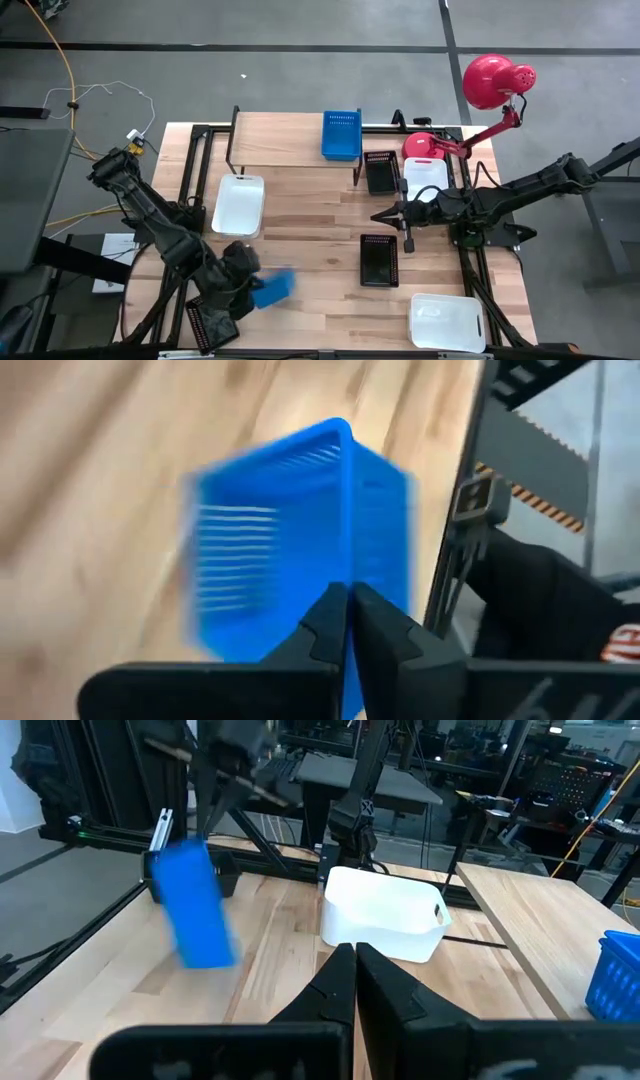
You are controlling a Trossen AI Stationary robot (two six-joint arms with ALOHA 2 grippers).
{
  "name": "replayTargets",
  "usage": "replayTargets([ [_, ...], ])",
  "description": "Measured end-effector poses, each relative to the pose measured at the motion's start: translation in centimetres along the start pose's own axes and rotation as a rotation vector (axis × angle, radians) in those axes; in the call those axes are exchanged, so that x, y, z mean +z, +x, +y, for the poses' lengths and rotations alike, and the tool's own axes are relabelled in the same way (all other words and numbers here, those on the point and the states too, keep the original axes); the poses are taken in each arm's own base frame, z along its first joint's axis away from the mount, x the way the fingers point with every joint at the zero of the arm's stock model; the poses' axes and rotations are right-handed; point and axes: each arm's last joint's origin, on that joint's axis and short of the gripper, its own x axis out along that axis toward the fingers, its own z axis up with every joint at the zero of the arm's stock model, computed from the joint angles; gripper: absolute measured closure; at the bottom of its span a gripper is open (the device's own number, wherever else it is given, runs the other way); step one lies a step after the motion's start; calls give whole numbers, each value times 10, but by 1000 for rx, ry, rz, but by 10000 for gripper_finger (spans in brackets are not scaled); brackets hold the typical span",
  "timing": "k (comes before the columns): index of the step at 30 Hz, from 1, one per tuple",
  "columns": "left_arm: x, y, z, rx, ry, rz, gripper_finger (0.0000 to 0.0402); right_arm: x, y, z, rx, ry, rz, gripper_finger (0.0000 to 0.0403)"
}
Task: Stack baskets on shelf by color
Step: Stack the blue bin on the blue bin on the shelf
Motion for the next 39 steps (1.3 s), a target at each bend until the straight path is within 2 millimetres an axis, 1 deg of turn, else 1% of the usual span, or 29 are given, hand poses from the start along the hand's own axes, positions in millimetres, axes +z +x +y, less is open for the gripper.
replayTargets([
  [3, 21, -5, -1, -4, 123, -49, 401, 0, 0, 0, -8, 2, -3, 402],
  [7, 44, -9, 2, 8, 220, -99, 401, 0, 0, 0, -9, 4, -3, 402],
  [11, 58, -6, 13, 55, 275, -110, 401, 0, 0, 0, -9, 2, -2, 402],
  [17, 71, 0, 27, 149, 346, -139, 401, 0, 0, -1, -26, 1, 1, 402],
  [22, 71, 15, 39, 237, 424, -205, 401, 0, 0, -1, -26, 1, 1, 402],
  [27, 59, 39, 54, 282, 433, -215, 401, 0, 0, -1, -26, 1, 2, 402],
  [31, 46, 56, 61, 245, 396, -207, 401, 0, 0, -1, -26, -1, 8, 402],
  [35, 38, 65, 61, 193, 365, -184, 401, 0, 0, -1, -26, -1, 8, 402],
  [37, 35, 67, 61, 180, 364, -168, 401, 0, 0, -1, -26, -1, 8, 402],
  [39, 37, 68, 57, 143, 354, -179, 401, 0, 0, -1, -26, 2, 8, 402],
])
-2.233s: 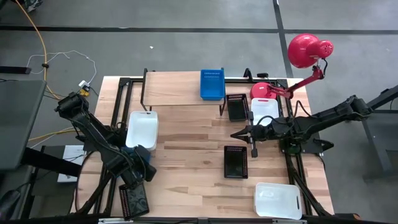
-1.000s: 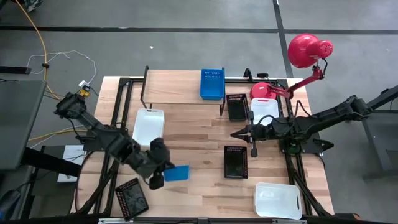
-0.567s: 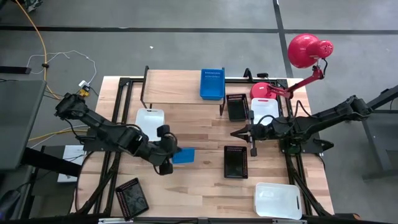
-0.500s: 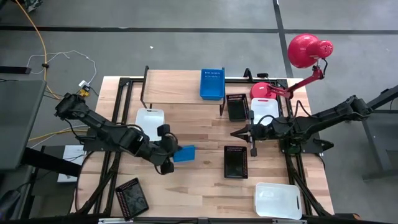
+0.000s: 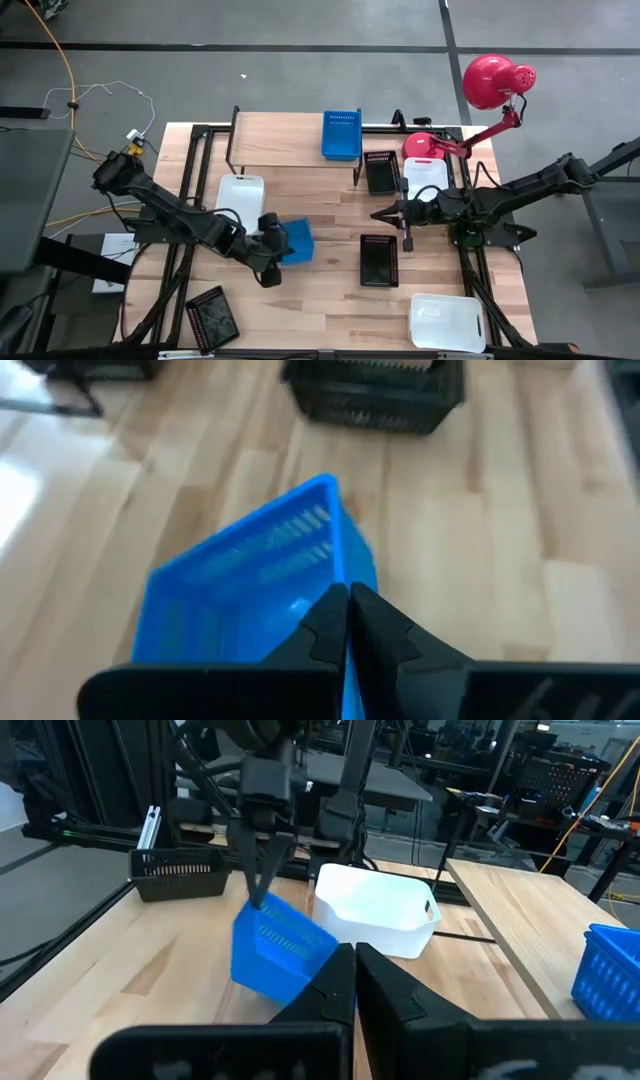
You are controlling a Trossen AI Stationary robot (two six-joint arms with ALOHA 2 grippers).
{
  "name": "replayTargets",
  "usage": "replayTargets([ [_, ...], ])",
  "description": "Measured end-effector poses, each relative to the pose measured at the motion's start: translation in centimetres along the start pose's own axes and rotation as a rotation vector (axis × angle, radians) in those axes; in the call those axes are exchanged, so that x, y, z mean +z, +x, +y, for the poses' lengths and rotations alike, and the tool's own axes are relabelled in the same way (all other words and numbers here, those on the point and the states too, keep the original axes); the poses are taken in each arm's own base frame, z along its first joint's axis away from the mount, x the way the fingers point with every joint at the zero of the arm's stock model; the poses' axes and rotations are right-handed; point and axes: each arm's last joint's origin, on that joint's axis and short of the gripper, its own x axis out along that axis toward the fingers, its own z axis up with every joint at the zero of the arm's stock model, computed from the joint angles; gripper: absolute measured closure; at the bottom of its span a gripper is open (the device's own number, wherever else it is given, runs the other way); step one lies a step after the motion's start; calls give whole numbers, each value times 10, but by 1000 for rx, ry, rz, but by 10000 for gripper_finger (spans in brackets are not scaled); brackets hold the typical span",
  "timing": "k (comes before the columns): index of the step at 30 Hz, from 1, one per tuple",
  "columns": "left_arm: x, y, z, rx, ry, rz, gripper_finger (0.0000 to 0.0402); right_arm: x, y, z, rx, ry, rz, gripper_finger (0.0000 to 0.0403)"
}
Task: Stack baskets on shelf by color
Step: Stack the blue bin on the blue bin on the shelf
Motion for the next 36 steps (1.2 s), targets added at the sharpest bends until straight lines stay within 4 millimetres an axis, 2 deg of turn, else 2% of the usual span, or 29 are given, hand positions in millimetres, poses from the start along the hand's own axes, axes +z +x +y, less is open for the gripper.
replayTargets([
  [7, -3, 7, -3, -20, -2, 23, 400, 0, 0, 0, 0, 5, 1, 402],
  [11, -4, 15, -5, -25, -20, 30, 386, 0, 0, 0, 0, 5, 0, 402],
  [15, -1, 23, -8, -93, -93, 21, 352, 0, 0, 0, 0, 1, 0, 402],
  [21, 6, 37, -18, -170, -180, -74, 267, 0, 0, 0, 0, 1, 0, 402],
  [27, 2, 62, -28, -198, -284, -107, 188, -1, 0, 0, 2, 2, 12, 402],
  [30, -9, 77, -30, -171, -348, -54, 169, -3, 0, 0, 4, -2, 27, 402],
  [36, -27, 99, -31, -88, -404, -8, 163, -3, 0, 0, 4, -7, 33, 402],
])
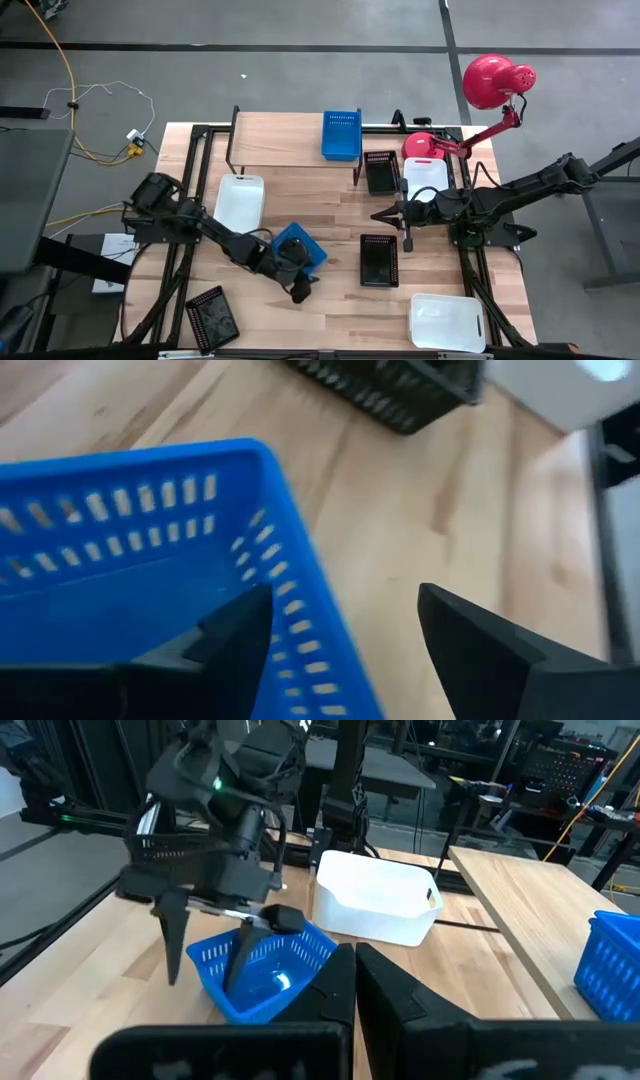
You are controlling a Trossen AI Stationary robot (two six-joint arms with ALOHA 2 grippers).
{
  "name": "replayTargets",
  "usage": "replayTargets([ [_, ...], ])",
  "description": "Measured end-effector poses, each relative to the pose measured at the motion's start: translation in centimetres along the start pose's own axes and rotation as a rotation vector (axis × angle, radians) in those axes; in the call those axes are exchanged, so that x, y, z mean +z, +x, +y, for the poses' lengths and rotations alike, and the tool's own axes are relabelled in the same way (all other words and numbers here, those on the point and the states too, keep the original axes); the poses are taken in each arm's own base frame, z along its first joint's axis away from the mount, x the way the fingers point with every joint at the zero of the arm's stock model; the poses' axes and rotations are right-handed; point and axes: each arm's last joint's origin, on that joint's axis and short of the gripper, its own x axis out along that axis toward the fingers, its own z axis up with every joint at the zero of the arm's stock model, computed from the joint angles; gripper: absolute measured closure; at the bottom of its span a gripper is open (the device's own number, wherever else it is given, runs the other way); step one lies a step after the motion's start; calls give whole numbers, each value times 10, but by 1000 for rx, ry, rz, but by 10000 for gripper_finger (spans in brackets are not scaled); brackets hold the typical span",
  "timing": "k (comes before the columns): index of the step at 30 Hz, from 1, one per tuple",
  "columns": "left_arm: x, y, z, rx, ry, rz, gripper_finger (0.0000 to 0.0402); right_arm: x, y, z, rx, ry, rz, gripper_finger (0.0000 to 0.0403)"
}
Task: Stack baskets on shelf by color
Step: Stack the blue bin on the blue bin on the shelf
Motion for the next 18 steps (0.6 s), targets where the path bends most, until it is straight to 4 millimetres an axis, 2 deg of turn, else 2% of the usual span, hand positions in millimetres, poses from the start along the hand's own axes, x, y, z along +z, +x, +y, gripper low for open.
replayTargets([
  [7, -7, 7, 5, 57, 11, 8, 164, 0, 0, 0, 0, 4, 0, 402],
  [10, -8, 6, 7, 77, 26, 26, 180, 0, 0, 0, 0, 4, 0, 402],
  [14, -9, 6, 8, 85, 52, 38, 246, 0, 0, 0, 0, 4, -1, 402],
  [18, -9, 5, 6, 54, 118, 60, 354, 0, 0, 0, 0, 5, -4, 402],
])
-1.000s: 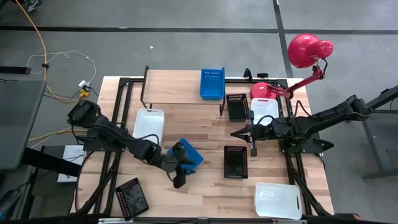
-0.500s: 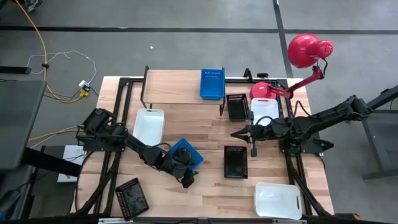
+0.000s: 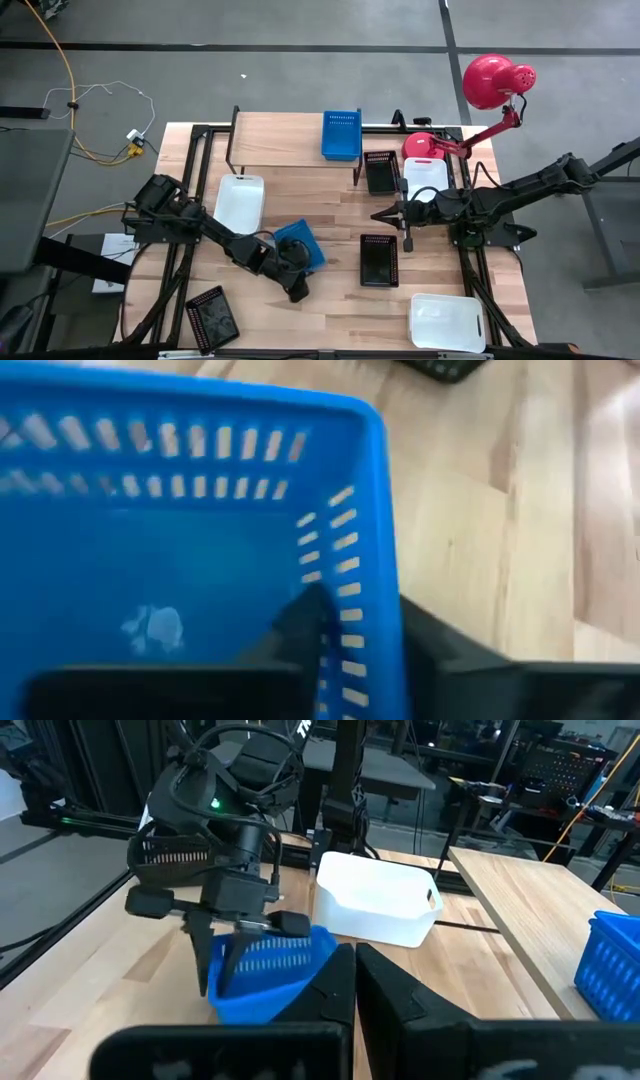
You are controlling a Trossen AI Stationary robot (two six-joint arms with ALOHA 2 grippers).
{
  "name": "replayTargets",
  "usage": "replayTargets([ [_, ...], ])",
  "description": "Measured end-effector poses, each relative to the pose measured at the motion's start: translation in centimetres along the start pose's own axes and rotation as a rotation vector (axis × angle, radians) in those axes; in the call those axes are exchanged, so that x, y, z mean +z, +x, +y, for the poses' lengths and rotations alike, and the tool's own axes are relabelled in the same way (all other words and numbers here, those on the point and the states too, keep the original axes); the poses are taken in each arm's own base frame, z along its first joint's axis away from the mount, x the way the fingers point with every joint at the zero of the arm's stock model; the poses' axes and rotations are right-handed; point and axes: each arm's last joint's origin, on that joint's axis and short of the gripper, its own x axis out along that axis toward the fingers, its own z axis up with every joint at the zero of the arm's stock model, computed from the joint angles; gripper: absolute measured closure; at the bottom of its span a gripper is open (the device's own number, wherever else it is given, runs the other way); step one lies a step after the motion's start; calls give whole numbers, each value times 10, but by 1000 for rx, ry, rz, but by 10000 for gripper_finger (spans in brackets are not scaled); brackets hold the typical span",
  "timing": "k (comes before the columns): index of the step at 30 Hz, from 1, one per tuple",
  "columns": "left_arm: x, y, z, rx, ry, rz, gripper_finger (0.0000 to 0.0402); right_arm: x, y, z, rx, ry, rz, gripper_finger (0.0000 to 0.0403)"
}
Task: Stack baskets on shelf by color
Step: Stack the blue bin on the blue bin on the shelf
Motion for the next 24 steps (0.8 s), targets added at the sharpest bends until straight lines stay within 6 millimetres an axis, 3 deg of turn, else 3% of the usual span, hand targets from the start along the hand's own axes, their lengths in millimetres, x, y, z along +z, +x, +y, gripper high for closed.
replayTargets([
  [2, 4, -5, -2, -25, 44, -10, 387, 0, 0, 0, 0, 0, 0, 402],
  [6, 22, -24, -11, -99, 146, -10, 386, 0, 0, 0, 0, 0, -1, 402],
  [12, 68, -89, -16, -53, 418, -127, 399, 0, 0, 0, -1, 7, -5, 402],
  [17, 117, -141, 2, 153, 616, -232, 401, 1, 0, 0, -1, 13, -8, 402],
  [24, 198, -164, 54, 273, 748, -279, 401, 1, 0, 0, -2, 26, -12, 402],
])
